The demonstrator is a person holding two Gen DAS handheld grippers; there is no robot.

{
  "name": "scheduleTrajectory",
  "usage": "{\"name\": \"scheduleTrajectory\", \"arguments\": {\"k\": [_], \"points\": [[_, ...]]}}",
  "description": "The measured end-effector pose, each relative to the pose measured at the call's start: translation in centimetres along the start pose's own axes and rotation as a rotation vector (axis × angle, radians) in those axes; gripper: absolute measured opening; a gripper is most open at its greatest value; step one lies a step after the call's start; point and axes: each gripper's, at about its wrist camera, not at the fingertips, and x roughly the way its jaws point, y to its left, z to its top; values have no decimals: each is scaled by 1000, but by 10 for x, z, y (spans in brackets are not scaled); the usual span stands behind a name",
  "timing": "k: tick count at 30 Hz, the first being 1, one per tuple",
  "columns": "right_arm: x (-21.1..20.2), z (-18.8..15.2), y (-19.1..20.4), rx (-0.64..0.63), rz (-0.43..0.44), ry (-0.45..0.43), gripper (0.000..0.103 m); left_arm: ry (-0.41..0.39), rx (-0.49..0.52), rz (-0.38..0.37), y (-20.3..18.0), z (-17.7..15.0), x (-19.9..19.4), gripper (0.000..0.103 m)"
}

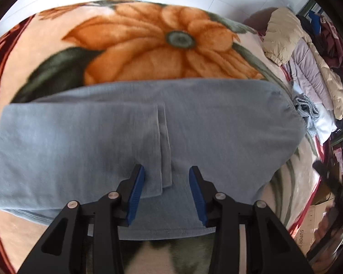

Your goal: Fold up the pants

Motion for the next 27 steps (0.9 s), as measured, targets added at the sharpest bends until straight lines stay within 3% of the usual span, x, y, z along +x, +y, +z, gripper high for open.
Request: {"name": "scheduleTrajectory", "arguments": {"k": [6, 14, 17, 18, 19, 22, 27], "points": [[30, 29, -30, 135, -6, 53, 66, -11, 68, 48, -11, -7, 1, 46], [69, 39, -44, 297, 51, 133, 66, -7, 37, 6, -10, -19, -7, 47], [72, 41, -50, 342, 56, 117, 66, -9, 3, -23, -6, -26, -16, 47], [71, 43, -49, 333, 52, 106, 58, -17, -5, -30, -4, -30, -22, 47], [69, 46, -46, 305, 47, 96, 40, -27, -11, -35, -2, -33, -28, 47], [58, 57, -26, 197, 8, 56, 18, -59, -26, -23, 7, -40, -46, 47], [20, 75, 41, -40, 48, -70, 16, -118, -47, 88, 29, -42, -66, 47]]}}
